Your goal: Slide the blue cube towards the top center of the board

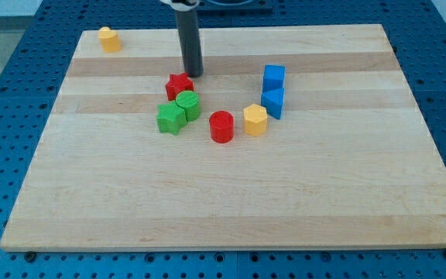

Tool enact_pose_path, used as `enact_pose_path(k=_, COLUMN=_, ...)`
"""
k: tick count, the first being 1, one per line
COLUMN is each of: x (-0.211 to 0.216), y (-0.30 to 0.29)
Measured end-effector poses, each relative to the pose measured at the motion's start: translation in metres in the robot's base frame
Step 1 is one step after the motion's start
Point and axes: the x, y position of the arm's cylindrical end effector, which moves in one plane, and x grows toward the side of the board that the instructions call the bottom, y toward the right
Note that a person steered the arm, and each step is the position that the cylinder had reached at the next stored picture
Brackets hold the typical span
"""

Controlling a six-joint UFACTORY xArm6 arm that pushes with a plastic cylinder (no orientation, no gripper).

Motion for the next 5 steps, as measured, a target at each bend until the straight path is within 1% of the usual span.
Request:
enact_pose_path(k=2, x=0.07, y=0.074)
enact_pose_path(k=3, x=0.073, y=0.123)
enact_pose_path(k=4, x=0.067, y=0.155)
enact_pose_path(k=5, x=0.056, y=0.157)
